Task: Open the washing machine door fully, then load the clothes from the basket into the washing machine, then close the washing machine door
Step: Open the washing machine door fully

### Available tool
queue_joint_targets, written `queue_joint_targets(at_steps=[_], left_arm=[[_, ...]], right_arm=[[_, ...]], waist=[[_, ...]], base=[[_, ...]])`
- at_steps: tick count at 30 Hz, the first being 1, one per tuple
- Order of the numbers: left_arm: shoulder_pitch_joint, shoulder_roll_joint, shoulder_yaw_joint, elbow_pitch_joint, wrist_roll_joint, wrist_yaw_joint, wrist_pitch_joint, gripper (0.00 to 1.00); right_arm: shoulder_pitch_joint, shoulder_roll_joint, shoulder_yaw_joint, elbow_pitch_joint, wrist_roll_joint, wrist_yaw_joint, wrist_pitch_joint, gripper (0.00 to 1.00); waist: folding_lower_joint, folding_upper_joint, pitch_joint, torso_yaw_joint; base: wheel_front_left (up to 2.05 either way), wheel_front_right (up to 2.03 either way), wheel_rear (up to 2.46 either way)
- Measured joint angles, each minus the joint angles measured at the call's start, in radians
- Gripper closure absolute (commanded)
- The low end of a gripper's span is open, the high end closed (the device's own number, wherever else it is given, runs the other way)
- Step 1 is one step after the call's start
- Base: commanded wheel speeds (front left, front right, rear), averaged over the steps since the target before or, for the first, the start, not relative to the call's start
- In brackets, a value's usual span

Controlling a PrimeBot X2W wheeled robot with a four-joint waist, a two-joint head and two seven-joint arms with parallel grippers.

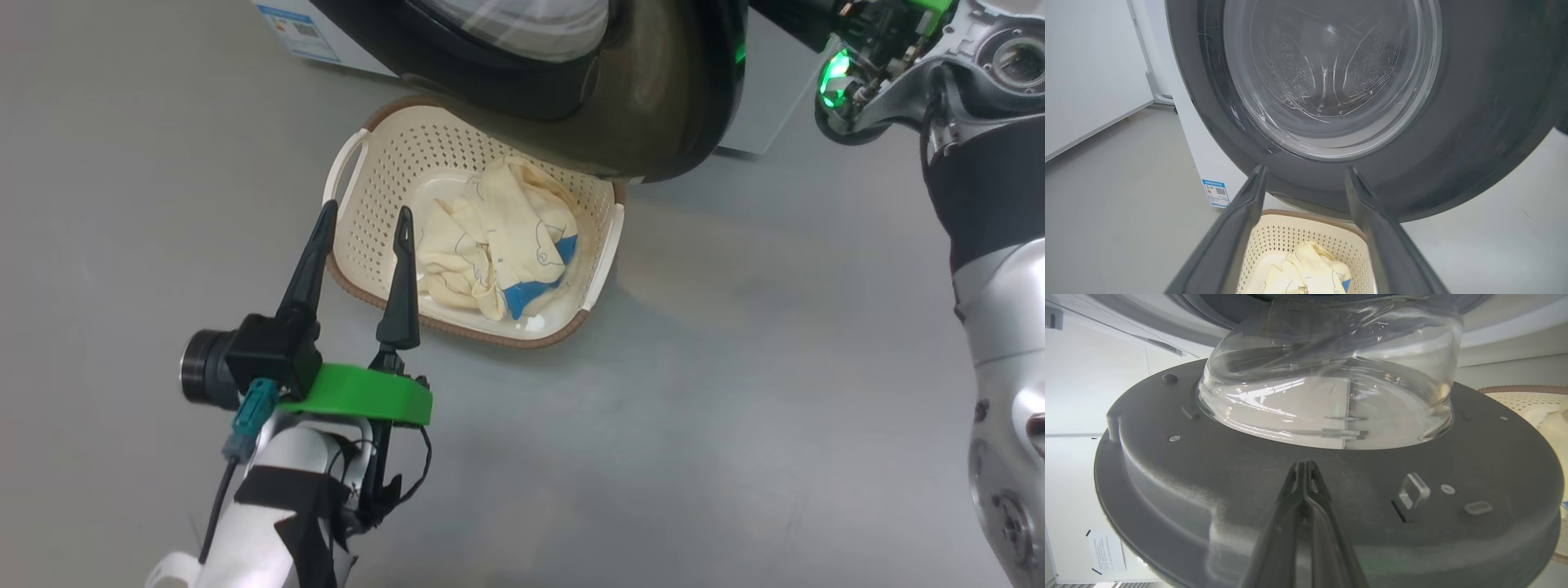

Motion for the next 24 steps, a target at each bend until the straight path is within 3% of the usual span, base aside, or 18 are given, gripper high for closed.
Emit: queue_joint_targets(at_steps=[12,24], left_arm=[[0.037,0.0,-0.007,0.007,-0.008,0.0,0.0,0.0],[0.046,0.001,-0.013,0.03,-0.008,0.0,0.0,0.0]], right_arm=[[0.139,0.003,0.156,-0.126,0.129,0.0,0.005,1.0],[0.197,0.003,0.323,-0.192,0.227,0.0,-0.056,1.0]], waist=[[0.0,0.0,-0.046,0.009],[-0.0001,0.0,-0.079,0.011]], base=[[0.0,0.0,0.0],[0.0,0.0,0.0]])
